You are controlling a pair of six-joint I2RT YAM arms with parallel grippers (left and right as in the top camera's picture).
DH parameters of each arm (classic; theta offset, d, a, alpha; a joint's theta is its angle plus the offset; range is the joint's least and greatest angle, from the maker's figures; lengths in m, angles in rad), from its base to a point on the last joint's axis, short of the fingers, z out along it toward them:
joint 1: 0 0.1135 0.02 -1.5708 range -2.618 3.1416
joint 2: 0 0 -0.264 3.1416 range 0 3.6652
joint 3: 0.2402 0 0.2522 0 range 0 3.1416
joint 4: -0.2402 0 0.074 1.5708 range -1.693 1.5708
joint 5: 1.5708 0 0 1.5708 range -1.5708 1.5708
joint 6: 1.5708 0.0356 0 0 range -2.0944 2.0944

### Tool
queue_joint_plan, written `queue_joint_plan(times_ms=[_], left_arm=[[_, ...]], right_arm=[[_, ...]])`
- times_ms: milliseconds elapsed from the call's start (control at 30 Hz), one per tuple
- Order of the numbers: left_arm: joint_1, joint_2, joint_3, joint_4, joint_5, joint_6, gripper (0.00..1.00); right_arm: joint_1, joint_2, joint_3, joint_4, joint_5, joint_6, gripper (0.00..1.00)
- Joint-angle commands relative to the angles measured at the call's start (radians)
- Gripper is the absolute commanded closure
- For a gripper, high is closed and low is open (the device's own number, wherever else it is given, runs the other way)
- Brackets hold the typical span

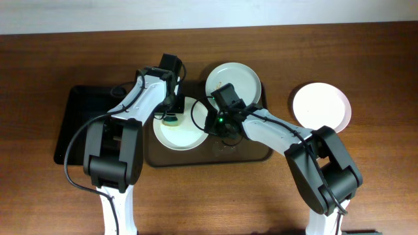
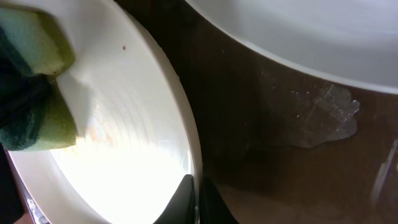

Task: Clean dirty plates on tray and stack at the side

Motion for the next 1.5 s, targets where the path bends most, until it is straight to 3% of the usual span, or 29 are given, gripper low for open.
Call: queue_joint_plan(times_ms=[0, 100, 200, 367, 500, 600, 700, 767, 967, 1033, 1167, 1300, 1333, 1467], left_arm=[[0.023, 0.051, -0.033, -0.039, -0.111, -0.024, 0.99], [0.024, 0.051, -0.029, -0.204, -0.105, -0.006, 0.99], [0.024, 0.051, -0.029, -0.273, -0.022, 0.111, 0.99], [0.023, 0.051, -0.030, -0.166, 0.362, 0.352, 0.99], [0.023, 0.051, -0.030, -0.053, 0.435, 0.336, 0.99], [0.023, 0.051, -0.030, 0.027, 0.361, 0.323, 0.99], [0.023, 0.051, -0.030, 0.010, 0.033, 0.126, 0.99], [0.023, 0.051, -0.030, -0.036, -0.091, 0.046, 0.99], [0.023, 0.051, -0.030, -0.103, -0.201, -0.025, 0.99], [0.023, 0.051, -0.030, -0.059, -0.084, -0.003, 0.99], [0.023, 0.051, -0.030, -0.034, 0.345, 0.217, 0.99], [0.030, 0.051, -0.030, -0.021, 0.653, 0.239, 0.99], [0.040, 0.051, -0.030, -0.001, 0.711, 0.238, 0.99], [0.091, 0.050, -0.019, 0.027, 0.720, 0.208, 0.99]], right_arm=[[-0.004, 0.009, 0.001, -0.015, 0.019, 0.000, 0.96], [-0.004, 0.009, 0.001, -0.015, 0.019, 0.000, 0.96], [-0.004, 0.009, 0.001, -0.012, 0.019, 0.000, 0.96], [-0.004, 0.009, 0.001, -0.012, 0.019, 0.000, 0.96], [-0.004, 0.009, 0.001, -0.012, 0.019, 0.000, 0.96], [-0.004, 0.009, 0.001, -0.012, 0.019, 0.000, 0.96], [-0.004, 0.009, 0.001, -0.012, 0.019, 0.000, 0.96], [-0.004, 0.009, 0.001, -0.012, 0.019, 0.000, 0.96], [-0.004, 0.009, 0.001, -0.012, 0.019, 0.000, 0.96], [-0.004, 0.009, 0.001, -0.012, 0.019, 0.000, 0.96], [-0.004, 0.009, 0.001, -0.012, 0.019, 0.000, 0.96], [-0.004, 0.009, 0.001, -0.012, 0.019, 0.000, 0.96], [-0.004, 0.009, 0.001, -0.012, 0.019, 0.000, 0.96], [-0.004, 0.009, 0.001, -0.012, 0.018, -0.008, 0.96]])
